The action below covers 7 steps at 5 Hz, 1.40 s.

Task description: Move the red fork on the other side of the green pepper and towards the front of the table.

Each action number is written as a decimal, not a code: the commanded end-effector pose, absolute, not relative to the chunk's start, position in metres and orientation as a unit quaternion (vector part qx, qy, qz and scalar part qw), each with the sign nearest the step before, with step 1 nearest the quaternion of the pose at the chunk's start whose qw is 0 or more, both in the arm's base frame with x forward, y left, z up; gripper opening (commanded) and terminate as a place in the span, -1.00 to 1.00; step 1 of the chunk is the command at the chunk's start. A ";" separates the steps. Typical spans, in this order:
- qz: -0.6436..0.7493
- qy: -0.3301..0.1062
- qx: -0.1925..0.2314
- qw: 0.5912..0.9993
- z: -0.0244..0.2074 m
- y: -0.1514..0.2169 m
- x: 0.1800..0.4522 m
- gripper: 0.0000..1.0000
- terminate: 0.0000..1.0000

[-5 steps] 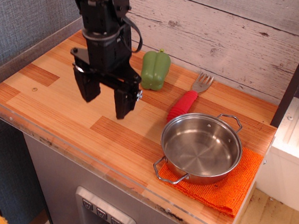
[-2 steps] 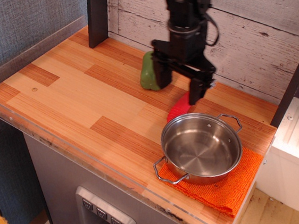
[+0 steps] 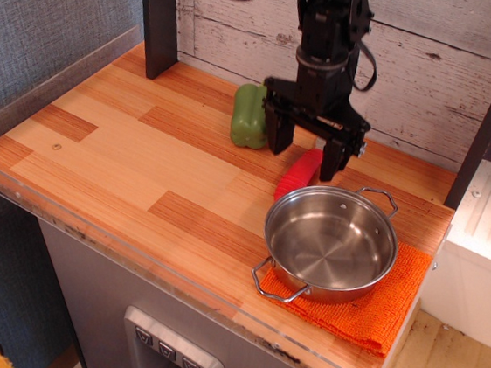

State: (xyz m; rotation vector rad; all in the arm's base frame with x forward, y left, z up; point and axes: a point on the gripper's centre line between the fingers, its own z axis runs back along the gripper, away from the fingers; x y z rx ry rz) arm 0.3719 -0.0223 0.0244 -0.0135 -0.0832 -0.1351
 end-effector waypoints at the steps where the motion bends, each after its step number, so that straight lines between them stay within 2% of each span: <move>1: -0.066 -0.049 -0.007 0.997 0.027 -0.021 0.376 1.00 -1.00; 2: -0.063 -0.049 -0.017 0.997 0.023 -0.021 0.374 -1.00 -1.00; 5: -0.065 -0.045 -0.018 0.997 0.023 -0.019 0.371 -1.00 -1.00; 6: -0.059 -0.066 -0.026 0.996 0.041 -0.012 0.367 -1.00 -1.00; 7: -0.057 -0.100 -0.041 0.992 0.071 -0.002 0.356 -1.00 -1.00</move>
